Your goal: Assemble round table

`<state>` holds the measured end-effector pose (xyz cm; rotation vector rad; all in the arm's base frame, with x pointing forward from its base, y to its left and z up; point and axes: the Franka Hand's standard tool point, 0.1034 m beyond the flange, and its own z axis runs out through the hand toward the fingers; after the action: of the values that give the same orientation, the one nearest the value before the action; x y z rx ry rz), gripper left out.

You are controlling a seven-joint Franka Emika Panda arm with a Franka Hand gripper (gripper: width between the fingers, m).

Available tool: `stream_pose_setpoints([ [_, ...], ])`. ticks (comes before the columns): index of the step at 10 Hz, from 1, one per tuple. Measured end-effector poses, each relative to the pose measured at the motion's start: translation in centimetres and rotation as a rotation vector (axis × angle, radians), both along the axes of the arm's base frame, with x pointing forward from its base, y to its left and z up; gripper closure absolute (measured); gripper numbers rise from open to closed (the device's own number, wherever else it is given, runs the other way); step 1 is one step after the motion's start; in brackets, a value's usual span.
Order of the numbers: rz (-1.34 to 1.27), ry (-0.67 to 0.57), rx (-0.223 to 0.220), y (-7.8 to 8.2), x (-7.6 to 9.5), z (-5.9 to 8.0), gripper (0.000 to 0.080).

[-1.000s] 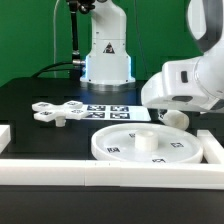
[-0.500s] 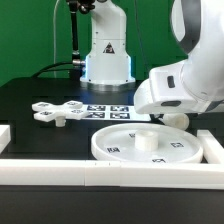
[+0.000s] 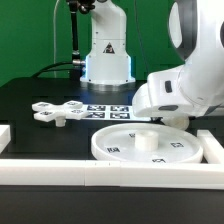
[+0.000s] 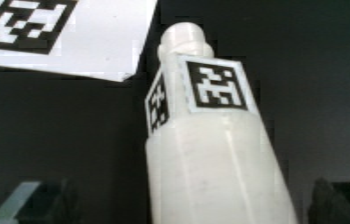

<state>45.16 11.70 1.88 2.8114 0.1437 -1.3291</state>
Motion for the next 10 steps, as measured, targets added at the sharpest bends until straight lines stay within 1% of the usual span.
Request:
stream_pose_setpoints([
  [4, 0.004, -0.004, 0.002, 0.22, -0.15, -0.50, 0.0151],
  [6, 0.002, -0.001, 0.001, 0.12, -0.24, -0.71, 0.0396],
  [9, 0.003, -0.002, 0.001, 0.11, -0.18, -0.68, 0.0394],
  [10, 0.003, -0.008, 0.002, 0.13, 0.07, -0.50, 0.0394],
])
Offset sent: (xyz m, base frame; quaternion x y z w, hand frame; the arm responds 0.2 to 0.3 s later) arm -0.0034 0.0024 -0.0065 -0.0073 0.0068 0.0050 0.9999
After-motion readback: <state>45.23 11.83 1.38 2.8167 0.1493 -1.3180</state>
